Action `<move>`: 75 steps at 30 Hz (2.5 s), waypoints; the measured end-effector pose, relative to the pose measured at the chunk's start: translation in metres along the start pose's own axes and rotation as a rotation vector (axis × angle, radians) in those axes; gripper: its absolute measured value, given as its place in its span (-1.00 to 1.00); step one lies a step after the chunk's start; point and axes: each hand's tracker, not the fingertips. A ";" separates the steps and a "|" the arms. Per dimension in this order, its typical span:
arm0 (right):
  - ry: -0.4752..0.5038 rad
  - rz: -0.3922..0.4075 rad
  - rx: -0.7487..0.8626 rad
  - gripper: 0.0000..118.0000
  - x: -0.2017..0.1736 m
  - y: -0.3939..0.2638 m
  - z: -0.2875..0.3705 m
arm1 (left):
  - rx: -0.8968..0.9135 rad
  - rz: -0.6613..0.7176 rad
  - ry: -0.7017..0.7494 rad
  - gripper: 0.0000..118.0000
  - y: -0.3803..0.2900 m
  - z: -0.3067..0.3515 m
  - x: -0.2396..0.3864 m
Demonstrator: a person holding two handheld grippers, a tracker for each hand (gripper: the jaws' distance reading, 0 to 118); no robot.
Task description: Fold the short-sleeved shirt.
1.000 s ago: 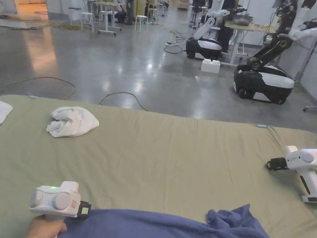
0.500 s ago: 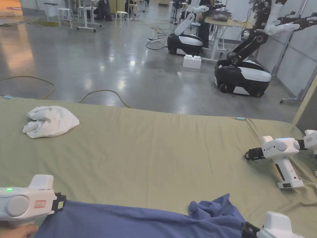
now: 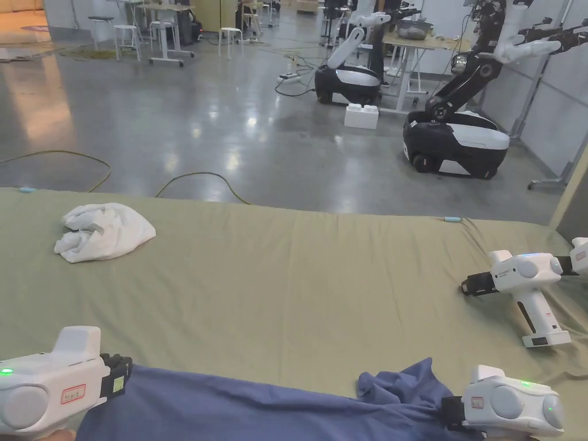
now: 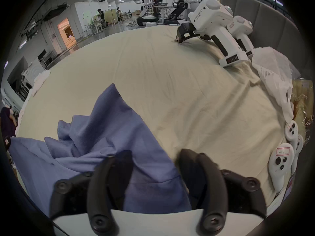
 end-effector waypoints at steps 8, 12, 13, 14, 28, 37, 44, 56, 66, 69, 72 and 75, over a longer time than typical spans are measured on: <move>0.009 0.021 0.103 -0.99 -0.008 -0.014 0.024 | 0.002 0.018 0.027 -0.97 0.000 -0.006 -0.009; 0.035 0.036 0.224 -1.00 0.002 -0.018 0.072 | 0.038 0.029 0.008 -0.97 0.005 0.015 -0.010; 0.042 0.039 0.244 -1.00 0.004 -0.019 0.082 | 0.050 0.032 0.003 -0.97 0.007 0.019 -0.011; 0.041 0.040 0.270 -1.00 0.003 -0.021 0.101 | 0.065 0.038 -0.003 -0.97 0.009 0.026 -0.012; 0.043 0.106 0.632 -1.00 0.009 0.004 0.285 | 0.267 0.102 -0.050 -0.97 0.070 0.138 -0.011; 0.015 0.139 0.808 -1.00 -0.005 0.056 0.367 | 0.362 0.027 -0.007 -0.97 0.149 0.188 0.004; -0.024 0.136 0.896 -1.00 -0.026 0.094 0.403 | 0.403 -0.023 0.038 -0.97 0.212 0.201 0.013; -0.083 0.145 0.979 -1.00 -0.042 0.179 0.451 | 0.488 -0.045 0.079 -0.97 0.300 0.224 0.016; -0.082 0.131 1.021 -1.00 -0.045 0.214 0.480 | 0.532 -0.059 0.102 -0.97 0.334 0.239 0.018; -0.082 0.152 1.029 -1.00 -0.046 0.211 0.479 | 0.539 -0.069 0.106 -0.97 0.331 0.238 0.016; -0.078 0.159 1.023 -1.00 -0.045 0.195 0.464 | 0.531 -0.060 0.105 -0.97 0.314 0.228 0.010; -0.073 0.167 0.991 -1.00 -0.041 0.176 0.439 | 0.499 -0.047 0.094 -0.97 0.291 0.211 0.003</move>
